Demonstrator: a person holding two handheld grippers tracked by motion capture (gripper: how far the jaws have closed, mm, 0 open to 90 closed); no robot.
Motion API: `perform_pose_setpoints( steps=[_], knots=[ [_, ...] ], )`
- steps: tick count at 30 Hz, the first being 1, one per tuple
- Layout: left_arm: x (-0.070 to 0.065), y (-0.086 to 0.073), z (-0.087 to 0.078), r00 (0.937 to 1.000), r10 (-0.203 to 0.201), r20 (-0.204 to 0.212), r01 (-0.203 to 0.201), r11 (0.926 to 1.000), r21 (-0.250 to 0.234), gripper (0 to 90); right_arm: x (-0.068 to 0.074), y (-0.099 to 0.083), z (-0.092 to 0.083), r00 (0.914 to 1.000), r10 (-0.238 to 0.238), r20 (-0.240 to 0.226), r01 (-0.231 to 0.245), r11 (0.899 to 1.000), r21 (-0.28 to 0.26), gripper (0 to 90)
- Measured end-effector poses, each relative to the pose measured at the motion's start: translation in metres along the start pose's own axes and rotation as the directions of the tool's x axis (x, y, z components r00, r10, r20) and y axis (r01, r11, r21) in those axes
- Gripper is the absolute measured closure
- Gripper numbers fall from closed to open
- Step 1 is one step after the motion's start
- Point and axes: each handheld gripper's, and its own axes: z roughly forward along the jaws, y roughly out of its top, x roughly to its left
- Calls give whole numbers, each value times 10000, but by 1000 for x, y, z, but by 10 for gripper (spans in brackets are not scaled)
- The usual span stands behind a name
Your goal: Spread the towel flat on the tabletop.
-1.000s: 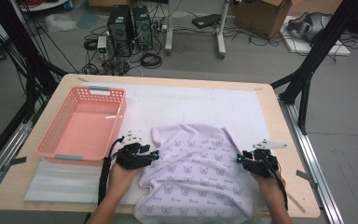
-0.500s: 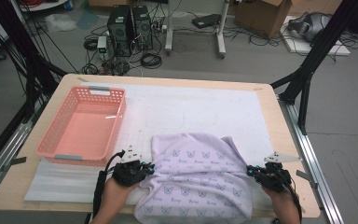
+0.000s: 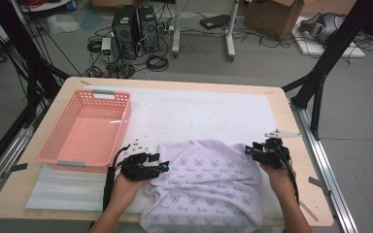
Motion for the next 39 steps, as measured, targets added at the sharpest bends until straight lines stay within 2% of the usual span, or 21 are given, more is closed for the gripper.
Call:
perform_pose_setpoints(
  steps=[2, 4, 6, 7, 8, 9, 11, 15, 16, 18, 21, 24, 27, 29, 32, 34, 35, 36, 37, 38, 39],
  knots=[
    [1, 3, 4, 9999, 14, -120, -14, 10000, 12, 464, -2, 6, 16, 9999, 103, -10, -103, 9995, 293, 577],
    [3, 5, 7, 9999, 8, -140, -8, 10000, 35, 464, -2, 8, 31, 9987, 200, -459, -172, 9980, 616, 603],
    [5, 7, 10, 9996, -5, -267, 7, 10000, 65, 464, 1, 8, 43, 9986, -292, -444, 342, 9926, 1162, 695],
    [5, 8, 11, 9994, -39, -344, 41, 10000, 83, 464, 2, 9, 43, 9966, -763, -321, 792, 9917, 1011, 845],
    [6, 8, 12, 9993, -65, -378, 69, 9999, 104, 464, 2, 10, 43, 9949, -996, -170, 1008, 9899, 1000, 850],
    [8, 8, 13, 9987, -169, -473, 173, 9998, 84, 467, 1, 10, 42, 9921, -1243, 150, 1220, 9866, 1080, 858],
    [9, 8, 16, 9978, -267, -600, 275, 9996, 116, 470, -5, 9, 37, 9728, -1744, 1521, 1588, 9812, 1092, 860],
    [12, 7, 20, 9956, -393, -855, 401, 9992, 84, 471, -18, 1, 24, 9411, -1557, 3002, 1405, 9875, 718, 849],
    [15, 8, 21, 9943, -505, -940, 508, 9987, 4, 473, -20, -1, 21, 9435, -1326, 3037, 1187, 9909, 638, 817],
    [19, 7, 23, 9920, -789, -985, 791, 9969, -21, 472, -24, -4, 16, 9570, -772, 2797, 675, 9967, 442, 705],
    [24, 6, 28, 9894, -958, -1094, 967, 9953, 24, 474, -26, -8, 1, 9682, -181, 2495, 299, 9986, -438, 654],
    [26, 9, 35, 9844, -1200, -1287, 1247, 9918, 295, 477, -25, -12, -12, 9778, -94, 2094, 275, 9961, -837, 646],
    [19, 20, 42, 9905, -518, -1277, 574, 9975, 413, 475, -22, -15, -19, 9846, -266, 1729, 432, 9947, -931, 632],
    [16, 28, 48, 9900, -171, -1400, 242, 9985, 491, 474, -20, -17, -21, 9863, -351, 1615, 504, 9945, -923, 604],
    [18, 37, 60, 9866, -5, -1631, 158, 9956, 928, 466, -19, -17, -26, 9884, -280, 1490, 454, 9924, -1148, 565],
    [20, 38, 68, 9834, 185, -1803, 56, 9912, 1323, 465, -22, -16, -30, 9946, 21, 1041, 123, 9904, -1374, 524],
    [21, 38, 72, 9819, 318, -1869, -31, 9885, 1515, 466, -25, -16, -31, 9975, 115, 700, -25, 9918, -1280, 516],
    [20, 38, 73, 9793, 467, -1968, -174, 9888, 1480, 472, -25, -15, -32, 9973, 1, 733, 83, 9934, -1146, 515],
    [20, 39, 74, 9763, 665, -2061, -345, 9873, 1553, 512, -26, -15, -33, 9964, -147, 836, 241, 9934, -1121, 516],
    [19, 39, 73, 9679, 1119, -2251, -750, 9832, 1663, 549, -28, -15, -34, 9971, -67, 759, 153, 9934, -1139, 513],
    [20, 39, 72, 9695, 1193, -2140, -851, 9830, 1625, 655, -30, -14, -34, 9977, 16, 682, 60, 9938, -1114, 508]
  ],
)
